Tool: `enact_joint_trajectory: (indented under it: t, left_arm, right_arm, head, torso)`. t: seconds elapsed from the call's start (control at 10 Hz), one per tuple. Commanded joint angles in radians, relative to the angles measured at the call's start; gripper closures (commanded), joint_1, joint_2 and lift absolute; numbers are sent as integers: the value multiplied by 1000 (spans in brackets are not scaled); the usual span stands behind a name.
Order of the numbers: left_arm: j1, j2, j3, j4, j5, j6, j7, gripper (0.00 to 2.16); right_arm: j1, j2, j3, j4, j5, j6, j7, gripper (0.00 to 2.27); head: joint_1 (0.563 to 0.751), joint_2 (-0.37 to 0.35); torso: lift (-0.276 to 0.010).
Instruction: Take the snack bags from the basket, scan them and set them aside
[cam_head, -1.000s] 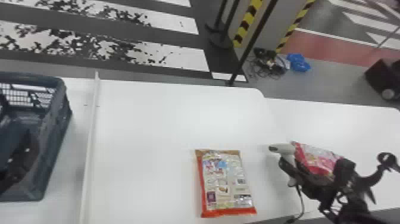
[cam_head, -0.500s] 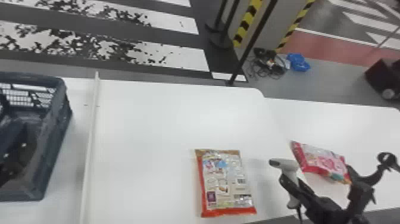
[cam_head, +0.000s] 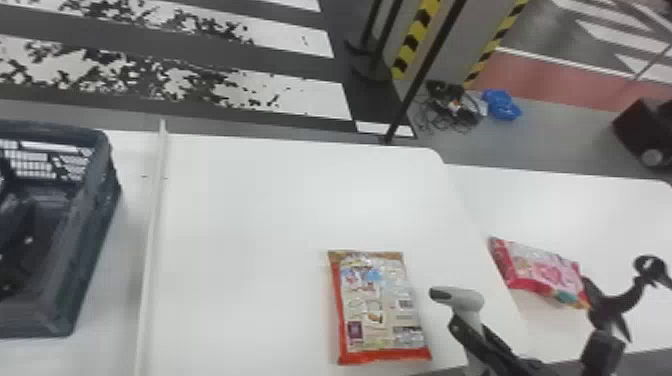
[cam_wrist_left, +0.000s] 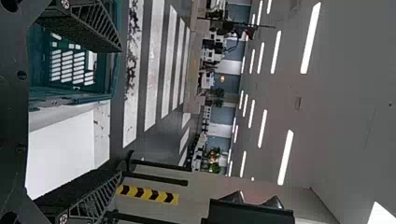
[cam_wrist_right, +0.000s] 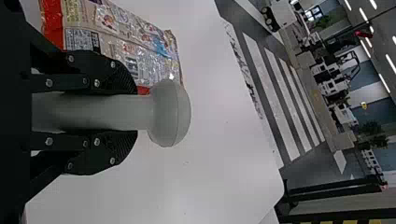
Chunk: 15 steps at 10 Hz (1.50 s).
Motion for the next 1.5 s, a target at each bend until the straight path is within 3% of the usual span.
enact_joint_trajectory:
  t: [0.0, 0.6, 1.0, 1.4]
  left_arm:
    - [4, 0, 8, -1, 8, -3, -5, 70]
    - [11, -10, 42, 4, 46, -3, -36, 70]
    - [12, -14, 49, 7, 53, -3, -47, 70]
    - [12, -21, 51, 4, 53, -3, -55, 70]
  right_arm:
    - [18, 17, 14, -23, -3, 10, 12, 2250]
    - [48, 32, 77, -64, 18, 26, 27, 2250]
    - [28, 18, 112, -17, 58, 17, 29, 2250]
    - [18, -5, 85, -15, 38, 10, 34, 2250]
  head:
    - [695, -346]
    - [695, -231]
    - [695, -201]
    - [695, -202]
  torso:
    - [-75]
    - [-75]
    - [-75]
    - [-75]
